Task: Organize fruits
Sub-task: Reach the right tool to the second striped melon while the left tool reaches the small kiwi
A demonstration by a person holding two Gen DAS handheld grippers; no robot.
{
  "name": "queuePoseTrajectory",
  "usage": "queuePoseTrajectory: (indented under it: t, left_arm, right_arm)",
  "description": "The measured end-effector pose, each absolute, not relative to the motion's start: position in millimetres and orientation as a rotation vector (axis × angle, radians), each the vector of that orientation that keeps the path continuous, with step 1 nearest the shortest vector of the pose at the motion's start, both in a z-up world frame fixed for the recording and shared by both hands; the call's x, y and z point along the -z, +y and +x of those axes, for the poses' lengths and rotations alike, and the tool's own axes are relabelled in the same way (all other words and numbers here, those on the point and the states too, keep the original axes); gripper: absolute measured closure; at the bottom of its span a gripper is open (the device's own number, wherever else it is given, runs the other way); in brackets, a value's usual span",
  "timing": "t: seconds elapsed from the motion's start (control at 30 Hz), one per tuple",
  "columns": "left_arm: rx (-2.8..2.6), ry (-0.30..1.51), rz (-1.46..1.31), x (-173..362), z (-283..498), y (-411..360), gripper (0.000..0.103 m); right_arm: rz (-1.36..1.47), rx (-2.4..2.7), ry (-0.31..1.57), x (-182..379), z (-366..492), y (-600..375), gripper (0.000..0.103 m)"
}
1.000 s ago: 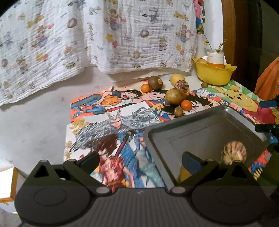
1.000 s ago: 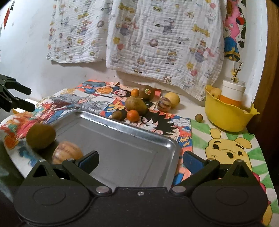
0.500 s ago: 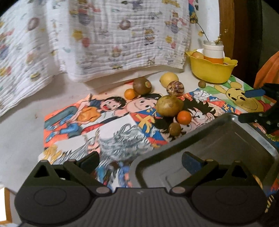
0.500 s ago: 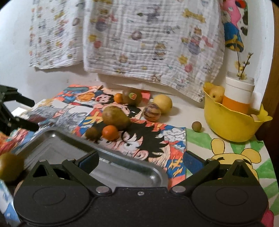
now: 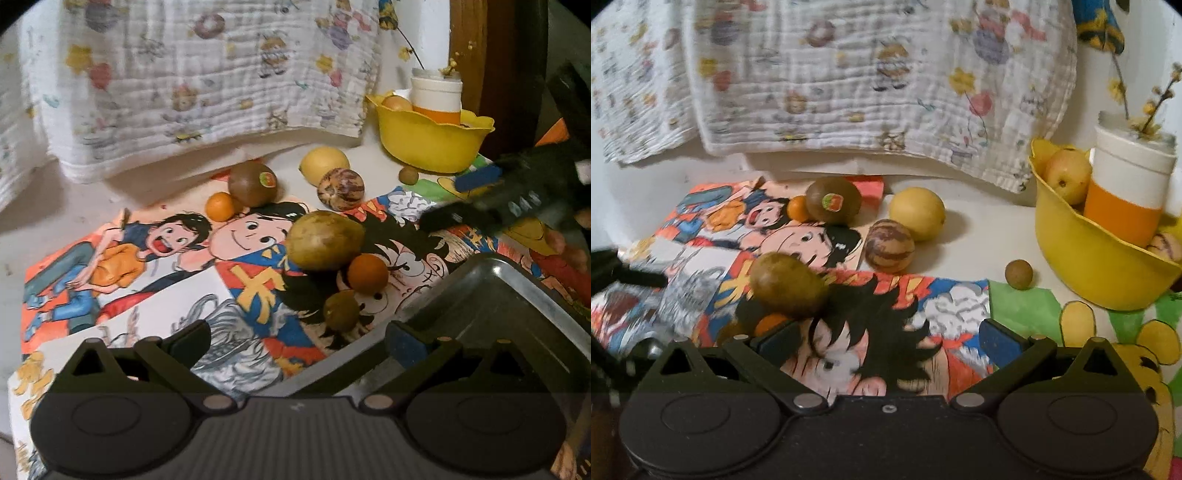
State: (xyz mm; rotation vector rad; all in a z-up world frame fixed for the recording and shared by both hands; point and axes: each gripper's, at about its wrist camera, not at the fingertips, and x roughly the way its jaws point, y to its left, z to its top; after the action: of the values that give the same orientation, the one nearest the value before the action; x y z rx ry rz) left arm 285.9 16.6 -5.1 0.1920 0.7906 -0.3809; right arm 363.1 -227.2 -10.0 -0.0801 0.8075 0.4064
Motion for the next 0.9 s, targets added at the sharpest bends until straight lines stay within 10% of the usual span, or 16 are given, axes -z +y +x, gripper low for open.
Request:
queuePoseTrajectory:
  t: [0.4, 0.9]
  left_arm:
    - [0.437, 0.821, 0.118, 21, 308, 10, 0.009]
    - [0.492, 0.805, 0.104, 30, 312, 2, 0.048]
  right_arm:
    - [0.042, -0.357, 0.875, 35, 434, -204, 0.013]
    - [0.036, -0.323, 0.858, 55, 457, -182, 0.049]
